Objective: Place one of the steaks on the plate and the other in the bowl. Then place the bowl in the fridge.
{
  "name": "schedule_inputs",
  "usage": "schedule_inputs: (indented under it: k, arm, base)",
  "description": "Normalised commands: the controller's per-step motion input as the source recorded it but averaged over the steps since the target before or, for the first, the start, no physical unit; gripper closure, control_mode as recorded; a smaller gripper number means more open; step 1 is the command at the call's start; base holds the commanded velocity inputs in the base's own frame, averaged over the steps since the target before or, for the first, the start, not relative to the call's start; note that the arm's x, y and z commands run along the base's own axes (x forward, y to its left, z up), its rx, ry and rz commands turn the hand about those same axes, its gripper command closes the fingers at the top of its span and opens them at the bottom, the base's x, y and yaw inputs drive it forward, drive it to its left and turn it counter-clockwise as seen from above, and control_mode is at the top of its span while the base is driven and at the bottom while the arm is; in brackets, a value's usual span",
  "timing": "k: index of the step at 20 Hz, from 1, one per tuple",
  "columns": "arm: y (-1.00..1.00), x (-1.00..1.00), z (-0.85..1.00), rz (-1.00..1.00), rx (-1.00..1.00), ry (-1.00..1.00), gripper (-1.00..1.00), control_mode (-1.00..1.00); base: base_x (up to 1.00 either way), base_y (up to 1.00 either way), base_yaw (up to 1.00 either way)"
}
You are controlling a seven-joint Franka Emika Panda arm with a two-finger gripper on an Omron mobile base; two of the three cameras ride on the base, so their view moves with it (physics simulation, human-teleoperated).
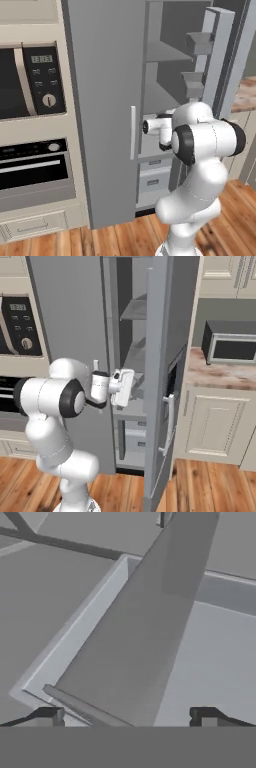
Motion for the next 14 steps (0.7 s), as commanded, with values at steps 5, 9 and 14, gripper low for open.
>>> schedule_inputs:
  k: [5,9,14]
  arm:
    - [-1.00,-0.72,0.01,-0.12,0.04,-0.24,-1.00,-1.00]
    - [-0.97,-0.47,0.07,-0.12,0.05,-0.23,-1.00,-1.00]
    - [-0.22,-0.39,0.22,-0.08,0.00,-0.27,-1.00,-1.00]
  base:
    - [0.00,0.00,0.00]
    - [0.00,0.00,0.00]
    - [0.00,0.00,0.00]
